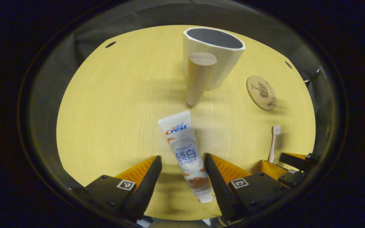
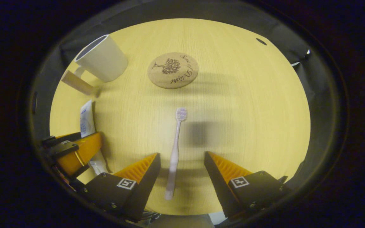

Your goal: Put the toothbrush and toothpaste on the desktop into the cup, then pick up the cup and place it on the coaster on the desktop.

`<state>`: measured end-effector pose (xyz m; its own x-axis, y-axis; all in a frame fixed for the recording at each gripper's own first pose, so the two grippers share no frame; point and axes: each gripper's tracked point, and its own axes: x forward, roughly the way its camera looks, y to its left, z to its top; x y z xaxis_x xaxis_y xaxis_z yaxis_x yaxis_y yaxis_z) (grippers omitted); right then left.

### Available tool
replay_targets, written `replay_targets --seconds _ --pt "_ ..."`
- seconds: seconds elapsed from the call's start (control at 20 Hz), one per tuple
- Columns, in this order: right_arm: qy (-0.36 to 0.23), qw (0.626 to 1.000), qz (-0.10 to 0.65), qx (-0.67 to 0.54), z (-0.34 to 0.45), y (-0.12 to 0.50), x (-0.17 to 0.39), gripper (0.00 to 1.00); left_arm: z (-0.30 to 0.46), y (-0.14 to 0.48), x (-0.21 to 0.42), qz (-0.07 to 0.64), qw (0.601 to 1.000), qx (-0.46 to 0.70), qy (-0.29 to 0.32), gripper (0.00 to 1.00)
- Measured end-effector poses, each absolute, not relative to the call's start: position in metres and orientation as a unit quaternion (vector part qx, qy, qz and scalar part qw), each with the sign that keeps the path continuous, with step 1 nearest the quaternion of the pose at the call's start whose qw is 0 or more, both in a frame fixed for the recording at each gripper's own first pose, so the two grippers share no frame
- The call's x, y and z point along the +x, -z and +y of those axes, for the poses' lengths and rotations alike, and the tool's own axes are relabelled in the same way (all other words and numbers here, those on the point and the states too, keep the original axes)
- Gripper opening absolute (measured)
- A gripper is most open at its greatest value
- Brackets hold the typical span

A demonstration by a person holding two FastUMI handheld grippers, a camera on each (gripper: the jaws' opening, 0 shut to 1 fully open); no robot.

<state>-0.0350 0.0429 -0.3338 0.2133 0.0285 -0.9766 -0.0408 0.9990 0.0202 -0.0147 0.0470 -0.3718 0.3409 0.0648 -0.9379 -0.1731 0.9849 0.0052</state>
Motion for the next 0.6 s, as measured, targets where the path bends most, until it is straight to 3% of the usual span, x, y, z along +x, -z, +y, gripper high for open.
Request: replay_targets --seconds 0.1,0.15,0.2,0.3,0.4,0.5,0.55,0.6 --pt "-0.023 0.761 0.648 -0.009 0.045 0.334 -0.033 0.9 0.046 0.373 -0.013 0.584 0.81 -0.032 -0.055 0.86" --pt "-0.025 0.754 0.656 -0.012 0.045 0.334 -0.032 0.8 0.045 0.373 -0.01 0.591 0.805 -0.024 -0.044 0.85" --pt "-0.025 0.749 0.661 -0.015 0.043 0.334 -0.032 0.77 0.044 0.376 -0.008 0.598 0.801 -0.015 -0.036 0.84" --pt "-0.022 0.738 0.675 -0.009 0.043 0.335 -0.032 0.56 0.042 0.38 -0.006 0.611 0.791 -0.007 -0.025 0.71" --pt "-0.028 0.728 0.685 -0.017 0.042 0.335 -0.034 0.55 0.041 0.381 -0.004 0.62 0.784 -0.008 -0.028 0.7" --pt "-0.013 0.732 0.681 -0.012 0.038 0.332 -0.031 0.54 0.042 0.379 -0.004 0.623 0.782 -0.007 -0.027 0.46" --pt "-0.015 0.726 0.688 -0.015 0.039 0.336 -0.034 0.14 0.041 0.379 -0.005 0.623 0.782 -0.006 -0.027 0.46" --pt "-0.021 0.726 0.687 -0.017 0.038 0.334 -0.033 0.14 0.041 0.379 -0.005 0.623 0.782 -0.008 -0.029 0.46"
